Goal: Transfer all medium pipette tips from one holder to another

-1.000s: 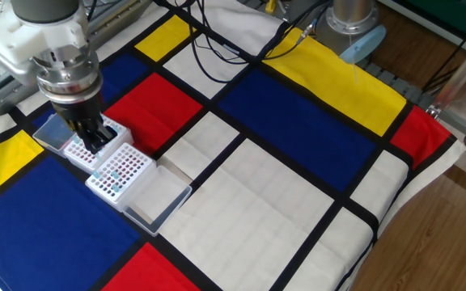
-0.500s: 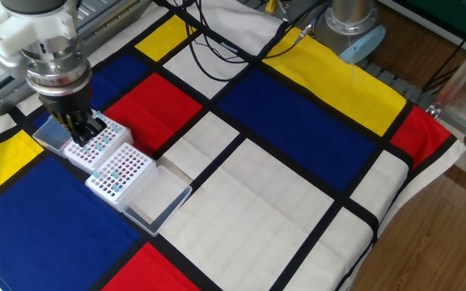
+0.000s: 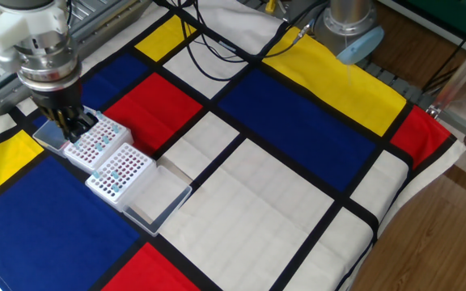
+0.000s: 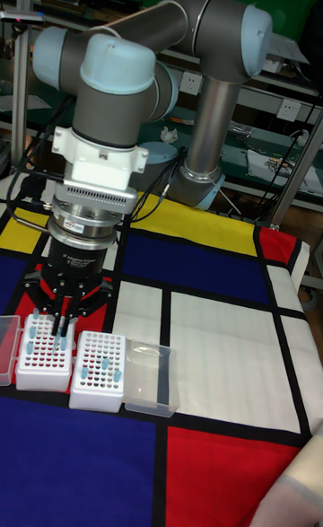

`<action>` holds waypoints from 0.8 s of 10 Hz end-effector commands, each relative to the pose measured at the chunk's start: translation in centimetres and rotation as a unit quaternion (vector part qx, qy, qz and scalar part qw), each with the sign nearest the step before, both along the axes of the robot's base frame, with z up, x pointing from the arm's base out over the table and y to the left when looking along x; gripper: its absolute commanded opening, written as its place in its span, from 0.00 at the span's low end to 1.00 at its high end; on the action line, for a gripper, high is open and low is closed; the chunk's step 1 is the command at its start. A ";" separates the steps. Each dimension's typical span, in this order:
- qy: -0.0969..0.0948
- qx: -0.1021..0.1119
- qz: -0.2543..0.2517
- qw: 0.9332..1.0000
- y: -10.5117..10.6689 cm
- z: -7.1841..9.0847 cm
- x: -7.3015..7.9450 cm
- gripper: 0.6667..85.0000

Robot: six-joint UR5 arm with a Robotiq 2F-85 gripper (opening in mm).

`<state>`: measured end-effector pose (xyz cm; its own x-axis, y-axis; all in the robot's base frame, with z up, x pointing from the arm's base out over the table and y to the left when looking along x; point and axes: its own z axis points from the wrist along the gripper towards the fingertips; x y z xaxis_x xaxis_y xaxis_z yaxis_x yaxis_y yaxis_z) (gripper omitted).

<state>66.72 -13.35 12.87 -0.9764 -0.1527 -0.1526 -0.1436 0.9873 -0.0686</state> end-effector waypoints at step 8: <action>-0.016 -0.005 0.030 0.999 -2.8 -1.6 0.9 0.07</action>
